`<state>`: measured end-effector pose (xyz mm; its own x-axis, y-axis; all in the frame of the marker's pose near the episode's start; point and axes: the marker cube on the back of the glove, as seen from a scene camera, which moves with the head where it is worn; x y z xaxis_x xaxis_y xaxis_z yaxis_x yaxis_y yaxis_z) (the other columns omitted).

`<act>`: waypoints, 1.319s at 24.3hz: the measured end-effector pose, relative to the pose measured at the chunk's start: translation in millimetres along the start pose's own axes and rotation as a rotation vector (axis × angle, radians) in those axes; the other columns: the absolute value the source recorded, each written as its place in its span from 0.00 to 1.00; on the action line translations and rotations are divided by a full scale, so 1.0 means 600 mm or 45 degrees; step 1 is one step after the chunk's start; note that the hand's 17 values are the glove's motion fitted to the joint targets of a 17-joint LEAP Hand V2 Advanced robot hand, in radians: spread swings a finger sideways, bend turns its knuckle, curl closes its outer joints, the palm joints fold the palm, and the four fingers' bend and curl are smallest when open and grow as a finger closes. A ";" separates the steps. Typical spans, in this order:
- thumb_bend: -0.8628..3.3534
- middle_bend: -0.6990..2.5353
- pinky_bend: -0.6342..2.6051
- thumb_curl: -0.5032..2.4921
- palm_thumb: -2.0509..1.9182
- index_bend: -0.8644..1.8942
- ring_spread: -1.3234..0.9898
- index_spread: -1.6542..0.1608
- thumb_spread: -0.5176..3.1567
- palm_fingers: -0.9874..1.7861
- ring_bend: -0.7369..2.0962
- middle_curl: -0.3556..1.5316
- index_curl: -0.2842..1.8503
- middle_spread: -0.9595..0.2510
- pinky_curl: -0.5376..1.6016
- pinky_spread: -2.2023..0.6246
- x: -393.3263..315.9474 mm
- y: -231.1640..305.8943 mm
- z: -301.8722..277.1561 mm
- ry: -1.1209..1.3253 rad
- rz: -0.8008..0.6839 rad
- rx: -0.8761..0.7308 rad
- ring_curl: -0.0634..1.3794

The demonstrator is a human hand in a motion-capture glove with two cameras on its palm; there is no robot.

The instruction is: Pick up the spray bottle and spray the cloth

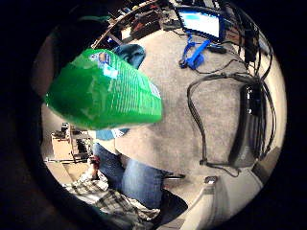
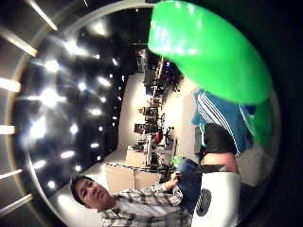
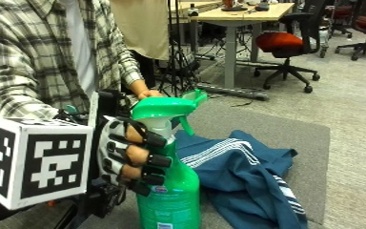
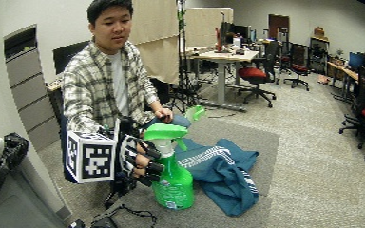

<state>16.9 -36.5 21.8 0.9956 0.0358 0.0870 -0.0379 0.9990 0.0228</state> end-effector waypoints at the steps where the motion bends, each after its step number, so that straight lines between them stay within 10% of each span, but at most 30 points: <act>1: 0.28 0.28 0.37 0.26 0.69 0.36 0.59 0.76 0.43 0.48 0.43 0.31 0.22 0.78 0.36 0.84 0.001 -0.007 0.003 -0.026 -0.008 0.021 0.23; 16: 0.27 0.35 0.32 0.30 0.75 0.35 0.54 0.76 0.39 0.66 0.45 0.38 0.25 0.73 0.34 0.83 0.009 -0.048 0.041 -0.299 -0.075 0.212 0.26; 32: 0.23 0.37 0.33 0.34 0.77 0.41 0.50 0.78 0.29 0.81 0.45 0.43 0.30 0.70 0.38 0.77 -0.044 -0.069 0.045 0.148 -0.240 0.018 0.32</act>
<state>-10.3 -79.6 45.5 0.9883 -0.1484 -0.0353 0.1498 0.9878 0.0418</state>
